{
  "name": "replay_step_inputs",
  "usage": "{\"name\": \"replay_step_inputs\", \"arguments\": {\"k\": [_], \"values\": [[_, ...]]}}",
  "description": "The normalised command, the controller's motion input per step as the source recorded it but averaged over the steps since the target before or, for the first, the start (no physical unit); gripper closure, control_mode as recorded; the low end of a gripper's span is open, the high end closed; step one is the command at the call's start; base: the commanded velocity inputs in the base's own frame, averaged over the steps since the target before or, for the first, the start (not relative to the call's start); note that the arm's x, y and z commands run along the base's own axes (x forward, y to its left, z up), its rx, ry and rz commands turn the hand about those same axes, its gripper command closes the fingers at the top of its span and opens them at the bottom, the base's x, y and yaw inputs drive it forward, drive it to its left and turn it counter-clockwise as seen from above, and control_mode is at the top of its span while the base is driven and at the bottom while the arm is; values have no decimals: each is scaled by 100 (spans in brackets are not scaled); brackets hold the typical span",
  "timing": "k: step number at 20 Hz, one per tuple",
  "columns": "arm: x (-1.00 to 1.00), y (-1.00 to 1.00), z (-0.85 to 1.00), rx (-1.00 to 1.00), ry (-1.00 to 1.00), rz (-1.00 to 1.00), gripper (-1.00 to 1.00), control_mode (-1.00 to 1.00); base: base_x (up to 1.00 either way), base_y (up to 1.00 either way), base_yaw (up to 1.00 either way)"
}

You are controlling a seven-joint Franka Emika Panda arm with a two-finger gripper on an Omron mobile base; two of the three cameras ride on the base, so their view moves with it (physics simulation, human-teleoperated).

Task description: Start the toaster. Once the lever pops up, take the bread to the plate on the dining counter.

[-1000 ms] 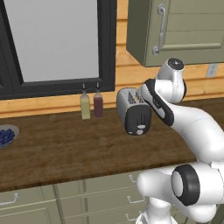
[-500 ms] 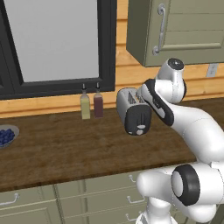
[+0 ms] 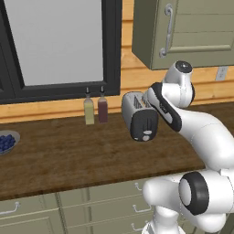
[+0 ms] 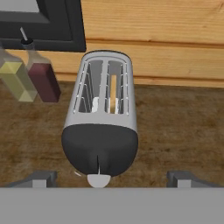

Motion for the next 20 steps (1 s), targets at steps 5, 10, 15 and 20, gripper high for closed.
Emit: {"name": "replay_step_inputs", "arguments": {"k": [5,10,15,20], "values": [[0,0,0,0,0,0,-100,-100,0,0,0],[0,0,0,0,0,0,-100,-100,0,0,0],[0,0,0,0,0,0,-100,-100,0,0,0],[0,0,0,0,0,0,-100,-100,0,0,0]]}}
